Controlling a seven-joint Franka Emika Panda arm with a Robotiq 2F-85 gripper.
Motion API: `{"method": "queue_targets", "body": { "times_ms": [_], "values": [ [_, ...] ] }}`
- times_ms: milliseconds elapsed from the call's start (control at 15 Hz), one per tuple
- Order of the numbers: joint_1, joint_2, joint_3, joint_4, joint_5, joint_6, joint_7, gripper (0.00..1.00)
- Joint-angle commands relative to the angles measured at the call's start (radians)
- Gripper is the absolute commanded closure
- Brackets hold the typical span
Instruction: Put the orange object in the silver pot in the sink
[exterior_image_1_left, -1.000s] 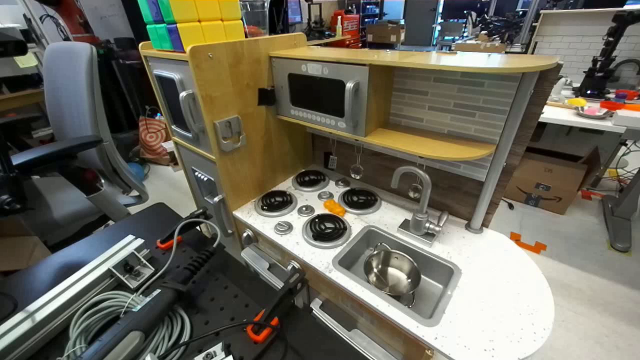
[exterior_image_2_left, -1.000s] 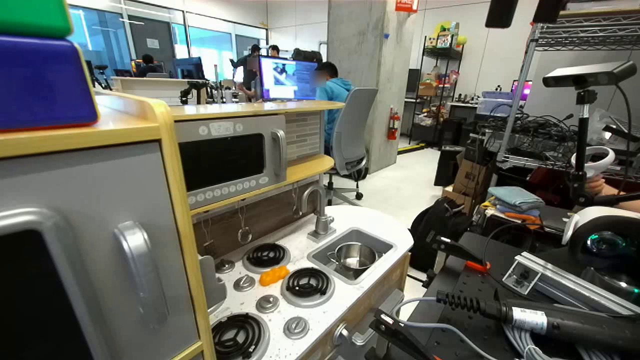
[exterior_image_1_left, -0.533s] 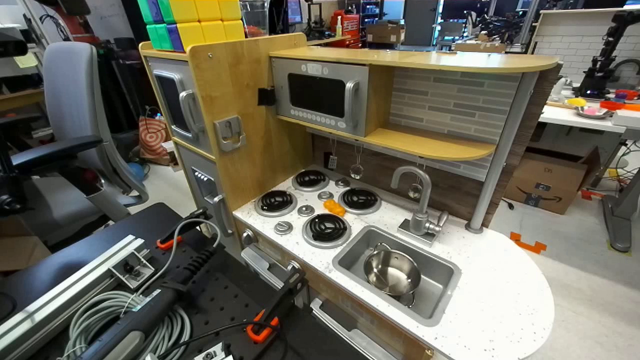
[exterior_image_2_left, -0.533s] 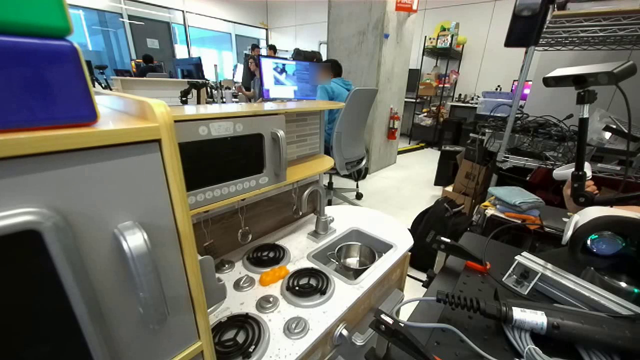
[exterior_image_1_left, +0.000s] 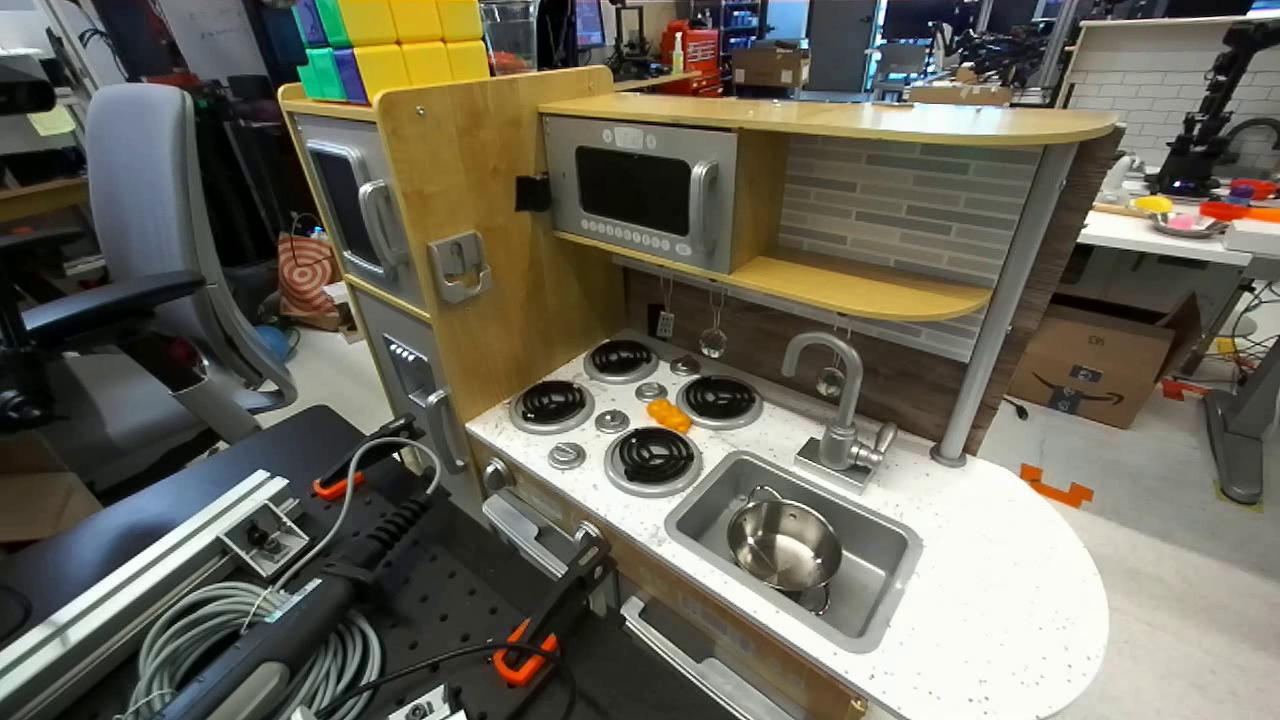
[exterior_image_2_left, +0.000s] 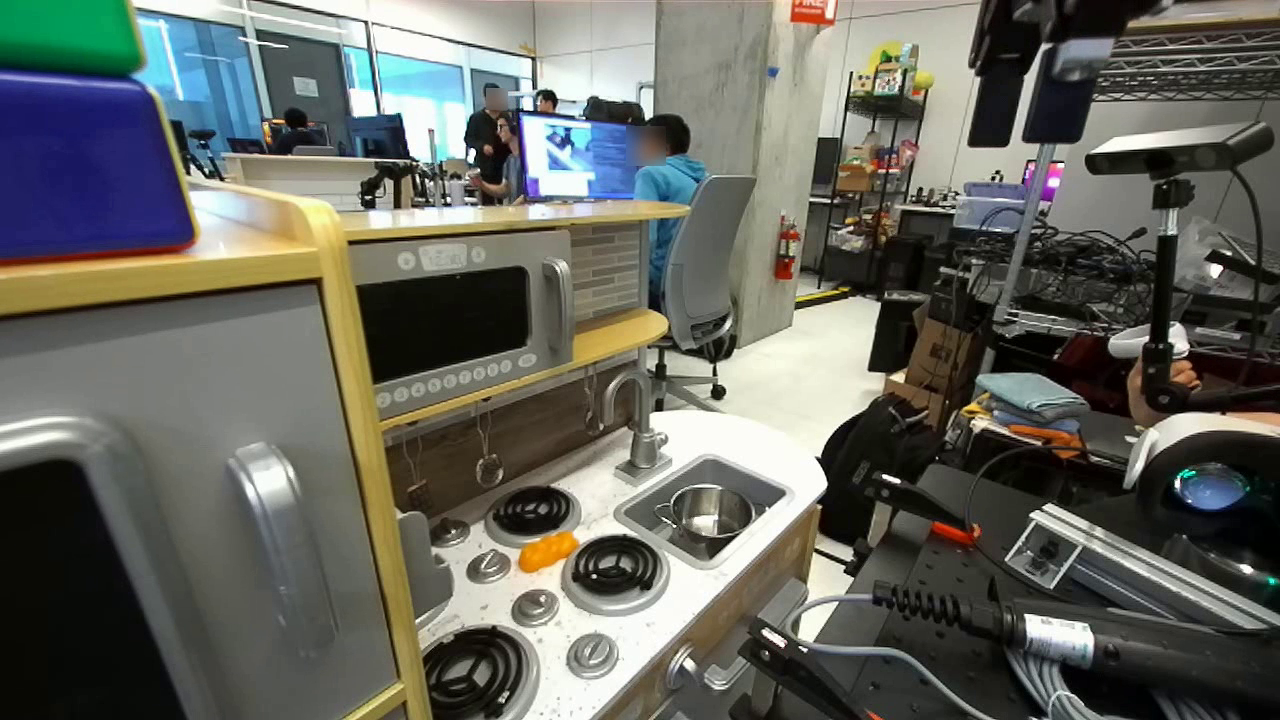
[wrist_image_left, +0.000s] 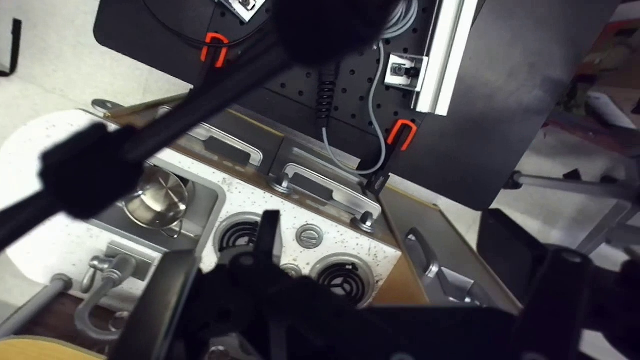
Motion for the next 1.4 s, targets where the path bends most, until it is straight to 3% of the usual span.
{"method": "queue_targets", "body": {
  "times_ms": [0,533,600,867,1067,1333],
  "values": [
    [0.058,0.04,-0.067,0.025,-0.008,-0.023,-0.172,0.0],
    [0.11,0.088,-0.147,0.081,-0.009,-0.115,-0.569,0.0],
    [0.073,0.052,-0.113,0.027,0.0,-0.059,-0.492,0.0],
    [0.073,0.065,-0.118,0.051,0.002,-0.083,-0.557,0.0],
    [0.082,0.076,-0.097,-0.018,-0.021,0.078,-0.56,0.0],
    [0.093,0.241,-0.089,-0.068,-0.012,0.344,-0.558,0.0]
  ]
}}
